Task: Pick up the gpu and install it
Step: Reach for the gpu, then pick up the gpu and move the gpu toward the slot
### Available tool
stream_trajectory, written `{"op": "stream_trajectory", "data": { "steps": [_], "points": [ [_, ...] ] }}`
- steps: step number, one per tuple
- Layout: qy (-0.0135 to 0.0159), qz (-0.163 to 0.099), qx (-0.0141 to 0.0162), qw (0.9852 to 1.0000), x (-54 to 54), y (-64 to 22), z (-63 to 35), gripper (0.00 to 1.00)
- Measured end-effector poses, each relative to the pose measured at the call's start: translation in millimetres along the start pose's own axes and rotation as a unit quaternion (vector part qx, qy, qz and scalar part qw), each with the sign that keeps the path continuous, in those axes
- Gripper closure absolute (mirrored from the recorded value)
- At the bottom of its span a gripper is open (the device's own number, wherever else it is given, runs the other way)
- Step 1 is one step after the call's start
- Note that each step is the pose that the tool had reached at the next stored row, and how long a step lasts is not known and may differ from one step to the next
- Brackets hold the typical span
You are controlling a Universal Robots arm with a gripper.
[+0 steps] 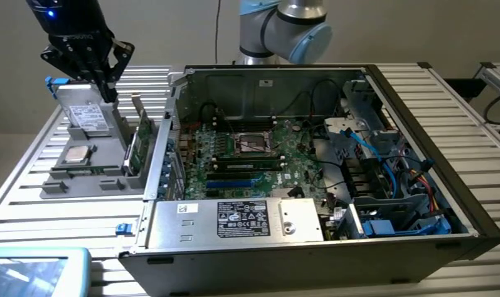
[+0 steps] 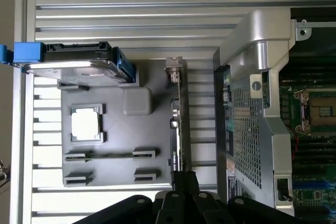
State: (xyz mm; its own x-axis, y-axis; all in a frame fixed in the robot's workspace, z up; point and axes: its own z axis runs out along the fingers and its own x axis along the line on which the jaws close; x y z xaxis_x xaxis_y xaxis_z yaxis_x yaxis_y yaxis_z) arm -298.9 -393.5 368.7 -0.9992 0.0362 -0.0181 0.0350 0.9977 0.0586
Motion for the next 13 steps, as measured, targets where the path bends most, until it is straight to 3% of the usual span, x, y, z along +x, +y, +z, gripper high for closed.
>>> {"op": "stream_trajectory", "data": {
  "steps": [13],
  "points": [
    [0.0,-0.001,-0.0001,1.0,0.1,0.1,0.1,0.88]
  ]
}}
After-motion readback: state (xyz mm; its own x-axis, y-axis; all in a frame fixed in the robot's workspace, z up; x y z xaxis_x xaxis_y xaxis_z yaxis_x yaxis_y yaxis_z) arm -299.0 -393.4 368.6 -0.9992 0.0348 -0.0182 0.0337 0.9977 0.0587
